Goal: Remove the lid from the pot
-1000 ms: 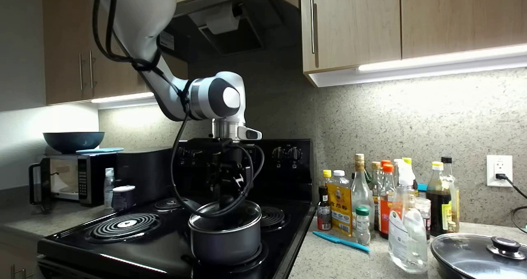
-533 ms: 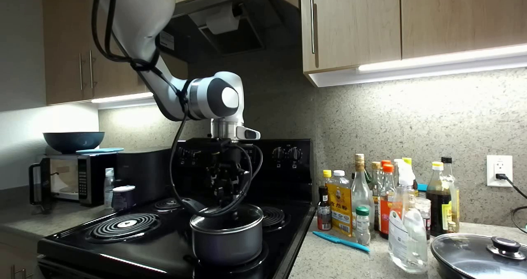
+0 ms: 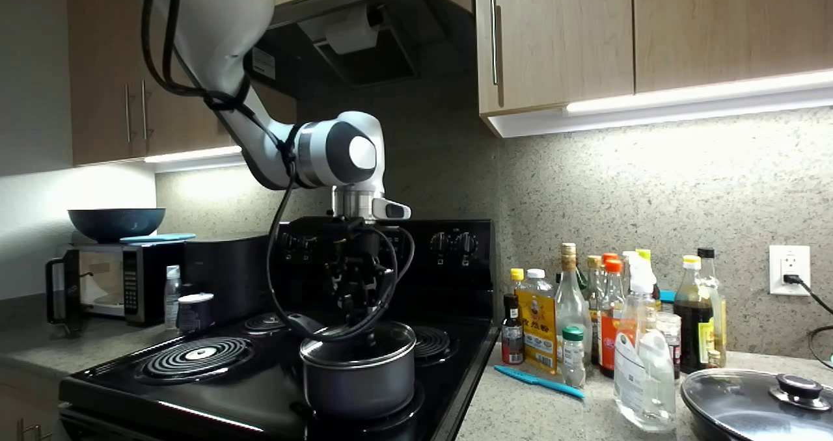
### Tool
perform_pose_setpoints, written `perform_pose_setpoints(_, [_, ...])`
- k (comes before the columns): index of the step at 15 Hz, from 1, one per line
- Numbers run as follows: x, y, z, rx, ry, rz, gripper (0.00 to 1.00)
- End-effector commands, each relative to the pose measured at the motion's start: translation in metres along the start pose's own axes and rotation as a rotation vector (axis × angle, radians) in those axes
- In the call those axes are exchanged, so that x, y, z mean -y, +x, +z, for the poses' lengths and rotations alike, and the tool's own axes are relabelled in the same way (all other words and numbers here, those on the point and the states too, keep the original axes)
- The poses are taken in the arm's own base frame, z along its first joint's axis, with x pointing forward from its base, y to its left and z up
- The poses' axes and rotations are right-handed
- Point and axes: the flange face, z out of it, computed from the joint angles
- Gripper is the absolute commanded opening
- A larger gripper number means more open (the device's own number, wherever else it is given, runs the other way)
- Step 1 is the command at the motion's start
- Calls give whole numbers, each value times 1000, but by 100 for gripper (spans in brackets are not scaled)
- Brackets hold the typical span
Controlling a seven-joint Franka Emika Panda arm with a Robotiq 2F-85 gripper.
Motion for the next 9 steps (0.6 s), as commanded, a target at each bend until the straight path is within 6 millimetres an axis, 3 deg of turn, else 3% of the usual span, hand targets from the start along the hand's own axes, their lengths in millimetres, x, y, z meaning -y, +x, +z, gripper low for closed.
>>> perform_pose_setpoints(1, [6,-31,-41,-79,53,0,23])
perform_pose_setpoints(4, [11,-53,-74,-99,93,-17,23])
perform_pose_setpoints(5, [12,-26,-51,-78,56,-6,48])
perform_pose_setpoints(7, [14,-41,-69,-93,72,-10,48])
perform_pose_setpoints(9, [13,-48,-72,-99,75,-9,48])
